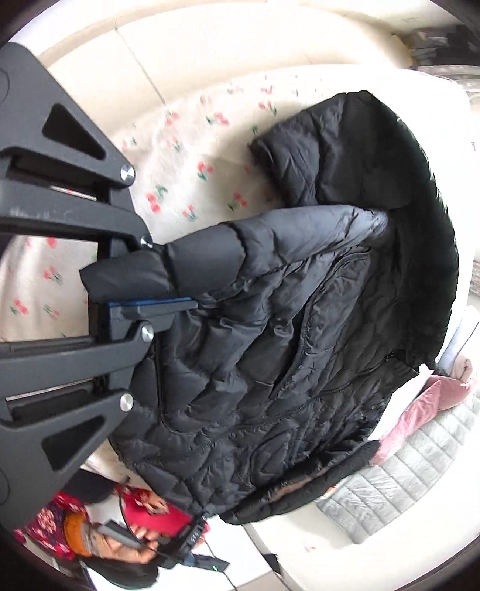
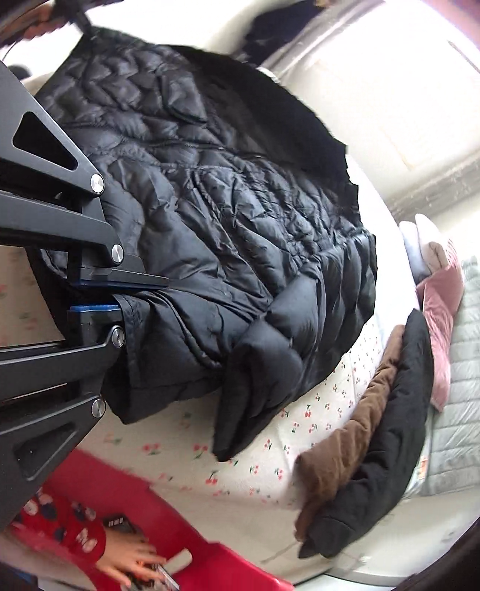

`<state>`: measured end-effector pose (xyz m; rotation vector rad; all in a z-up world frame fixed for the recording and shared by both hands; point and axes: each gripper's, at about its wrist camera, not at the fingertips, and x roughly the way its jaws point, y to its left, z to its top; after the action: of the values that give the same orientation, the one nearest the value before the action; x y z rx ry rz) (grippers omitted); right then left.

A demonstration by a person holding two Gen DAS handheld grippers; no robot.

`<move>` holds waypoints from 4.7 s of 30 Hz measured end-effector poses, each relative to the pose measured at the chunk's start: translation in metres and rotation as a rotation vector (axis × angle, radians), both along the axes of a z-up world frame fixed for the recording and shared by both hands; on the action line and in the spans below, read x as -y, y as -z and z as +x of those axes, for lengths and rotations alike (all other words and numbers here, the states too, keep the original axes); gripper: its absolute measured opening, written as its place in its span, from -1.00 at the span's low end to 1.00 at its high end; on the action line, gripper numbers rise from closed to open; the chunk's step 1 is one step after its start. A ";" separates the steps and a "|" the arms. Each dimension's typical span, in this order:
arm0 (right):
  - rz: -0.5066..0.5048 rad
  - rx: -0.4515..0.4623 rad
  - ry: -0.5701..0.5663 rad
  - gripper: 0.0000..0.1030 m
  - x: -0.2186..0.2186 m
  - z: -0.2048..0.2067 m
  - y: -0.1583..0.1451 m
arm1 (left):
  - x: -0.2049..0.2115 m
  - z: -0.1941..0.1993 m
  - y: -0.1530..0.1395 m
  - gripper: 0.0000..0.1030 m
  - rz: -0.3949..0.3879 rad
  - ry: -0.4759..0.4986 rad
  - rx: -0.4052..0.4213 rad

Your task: Fold large clothes

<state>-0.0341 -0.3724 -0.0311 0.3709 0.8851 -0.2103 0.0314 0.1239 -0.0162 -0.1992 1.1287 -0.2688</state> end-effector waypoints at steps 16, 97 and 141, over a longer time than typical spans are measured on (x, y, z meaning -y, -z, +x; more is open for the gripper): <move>-0.374 -0.004 -0.151 0.57 -0.083 0.019 -0.063 | -0.066 0.058 -0.032 0.64 0.393 -0.169 0.203; -0.328 0.023 -0.404 -0.01 -0.235 0.513 0.050 | -0.140 0.349 -0.030 0.49 0.391 -0.463 0.445; -0.259 -0.190 0.083 0.65 0.139 0.200 -0.067 | 0.173 0.248 0.025 0.62 0.120 0.231 0.121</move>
<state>0.1659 -0.5114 0.0359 0.1481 1.0158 -0.4377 0.2795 -0.0496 -0.0414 0.0542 1.0446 -0.4116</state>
